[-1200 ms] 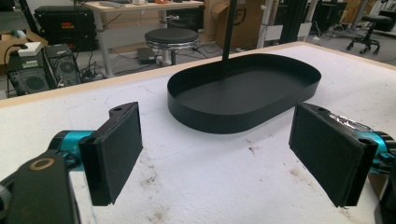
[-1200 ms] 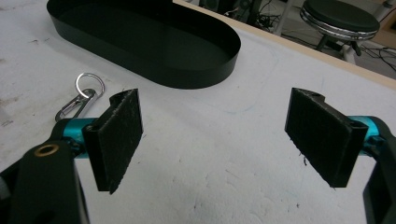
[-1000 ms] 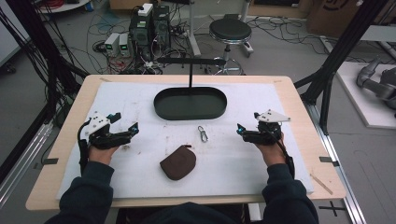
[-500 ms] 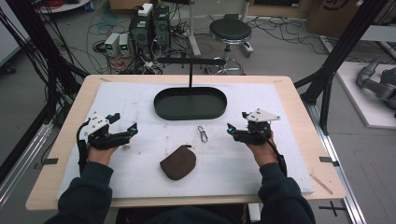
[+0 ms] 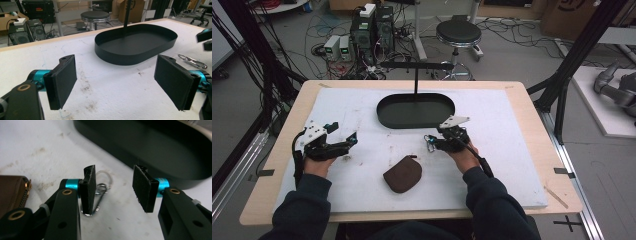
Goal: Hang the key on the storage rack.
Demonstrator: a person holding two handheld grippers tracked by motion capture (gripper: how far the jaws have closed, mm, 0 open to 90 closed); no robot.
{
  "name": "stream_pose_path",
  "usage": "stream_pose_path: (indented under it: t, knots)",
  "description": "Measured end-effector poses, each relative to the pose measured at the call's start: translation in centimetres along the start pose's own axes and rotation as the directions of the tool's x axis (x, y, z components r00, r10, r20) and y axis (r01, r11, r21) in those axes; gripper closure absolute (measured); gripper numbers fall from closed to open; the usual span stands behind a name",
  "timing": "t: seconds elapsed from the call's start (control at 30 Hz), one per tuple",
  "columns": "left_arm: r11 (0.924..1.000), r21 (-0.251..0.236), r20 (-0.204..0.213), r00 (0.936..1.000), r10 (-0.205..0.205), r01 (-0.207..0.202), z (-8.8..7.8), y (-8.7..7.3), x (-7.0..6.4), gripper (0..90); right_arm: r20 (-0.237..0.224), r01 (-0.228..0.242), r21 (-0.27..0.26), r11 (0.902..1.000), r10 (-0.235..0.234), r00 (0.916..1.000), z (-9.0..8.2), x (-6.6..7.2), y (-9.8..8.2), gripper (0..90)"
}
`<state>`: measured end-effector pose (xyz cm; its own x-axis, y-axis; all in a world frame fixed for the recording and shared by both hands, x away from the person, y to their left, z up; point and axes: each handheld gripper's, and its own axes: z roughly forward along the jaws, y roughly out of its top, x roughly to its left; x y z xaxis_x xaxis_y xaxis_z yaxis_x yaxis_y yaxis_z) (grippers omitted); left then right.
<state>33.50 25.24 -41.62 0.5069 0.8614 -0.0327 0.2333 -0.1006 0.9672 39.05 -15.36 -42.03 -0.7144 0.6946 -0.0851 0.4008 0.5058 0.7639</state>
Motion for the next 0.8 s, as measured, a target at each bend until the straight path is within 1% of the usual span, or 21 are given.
stream_pose_path:
  t: [0.07, 0.1, 0.13, 0.23, 0.3, 0.4, 0.43, 0.47, 0.5, 0.53, 0.57, 0.6, 0.63, 0.67, 0.7, 0.73, 0.77, 0.8]
  knots:
    - [1.0, 0.0, -0.001, 1.0, 0.0, 0.0, 0.0, 0.0, 0.0, 18.1, -0.008, 0.021, 0.028, 0.9994, -0.02, 0.9998, 0.9, 0.5, 0.1, 54.9]
    - [1.0, 0.002, 0.001, 1.0, 0.001, -0.001, 0.0, -0.1, 0.1, 18.1, -0.009, 0.027, 0.028, 0.9992, -0.027, 0.9996, 1.1, 0.6, 0.1, 54.1]
    - [1.0, 0.004, -0.001, 1.0, -0.002, 0.002, 0.0, -0.1, 0.0, 18.1, -0.011, 0.045, 0.04, 0.9982, -0.045, 0.9989, 1.6, 1.0, 0.1, 53.6]
    - [1.0, 0.008, -0.002, 1.0, -0.002, 0.002, 0.0, -0.1, 0.1, 18.1, -0.014, 0.056, 0.049, 0.9973, -0.055, 0.9984, 2.2, 1.3, 0.1, 53.0]
    - [1.0, 0.007, -0.002, 1.0, -0.004, 0.004, 0.0, -0.1, 0.0, 18.1, -0.008, 0.068, 0.057, 0.9961, -0.067, 0.9977, 2.5, 1.5, 0.1, 53.3]
    - [0.9999, 0.015, 0.002, 1.0, -0.003, 0.003, 0.0, -0.2, -0.1, 18.1, -0.007, 0.069, 0.067, 0.9954, -0.068, 0.9976, 2.7, 1.5, 0.1, 54.7]
    - [0.9998, 0.018, 0.003, 1.0, 0.0, 0.0, 0.0, -0.2, -0.1, 18.1, 0.001, 0.071, 0.078, 0.9944, -0.071, 0.9975, 3.0, 1.5, 0.0, 55.7]
    - [0.9998, 0.018, 0.006, 1.0, 0.0, 0.0, 0.1, -0.2, -0.1, 18.1, -0.002, 0.062, 0.096, 0.9934, -0.062, 0.9981, 3.2, 1.3, -0.2, 61.9]
    - [0.9998, 0.02, 0.007, 1.0, 0.001, -0.001, 0.1, -0.2, -0.1, 18.1, -0.002, 0.062, 0.096, 0.9934, -0.062, 0.9981, 3.2, 1.3, -0.2, 61.9]
    - [0.9998, 0.022, 0.007, 1.0, -0.002, 0.002, 0.1, -0.2, -0.1, 18.1, -0.009, 0.055, 0.109, 0.9925, -0.054, 0.9985, 3.1, 1.0, -0.2, 66.1]
    - [0.9998, 0.022, 0.007, 1.0, -0.002, 0.002, 0.1, -0.2, -0.1, 18.1, -0.009, 0.055, 0.109, 0.9925, -0.054, 0.9985, 3.1, 1.0, -0.2, 66.1]
    - [0.9998, 0.022, 0.008, 1.0, -0.001, 0.001, 0.1, -0.2, 0.0, 18.1, 0.001, 0.052, 0.107, 0.9928, -0.052, 0.9986, 2.8, 0.8, -0.2, 69.0]
    - [0.9997, 0.023, 0.008, 1.0, -0.005, 0.005, 0.2, -0.3, 0.0, 18.1, 0.001, 0.052, 0.107, 0.9928, -0.052, 0.9986, 2.8, 0.8, -0.2, 69.0]
    - [0.9997, 0.025, 0.008, 0.9999, -0.007, 0.007, 0.2, -0.3, 0.0, 18.1, 0.002, 0.047, 0.106, 0.9933, -0.047, 0.9989, 2.7, 0.7, -0.2, 70.7]
    - [0.9996, 0.027, 0.008, 0.9999, -0.006, 0.006, 0.2, -0.3, 0.1, 18.1, 0.013, 0.037, 0.105, 0.9938, -0.039, 0.9992, 2.4, 0.2, -0.2, 72.5]
    - [0.9996, 0.028, 0.009, 1.0, -0.004, 0.004, 0.2, -0.3, 0.1, 18.1, 0.013, 0.037, 0.105, 0.9938, -0.039, 0.9992, 2.4, 0.2, -0.2, 72.5]
    - [0.9996, 0.028, 0.008, 0.9999, -0.006, 0.006, 0.2, -0.3, 0.1, 18.1, 0.021, 0.019, 0.106, 0.9942, -0.021, 0.9996, 2.0, -0.2, -0.2, 73.4]
    - [0.9996, 0.029, 0.008, 1.0, -0.006, 0.005, 0.1, -0.3, 0.1, 18.1, 0.023, 0.01, 0.102, 0.9947, -0.013, 0.9997, 1.9, -0.5, -0.2, 73.8]
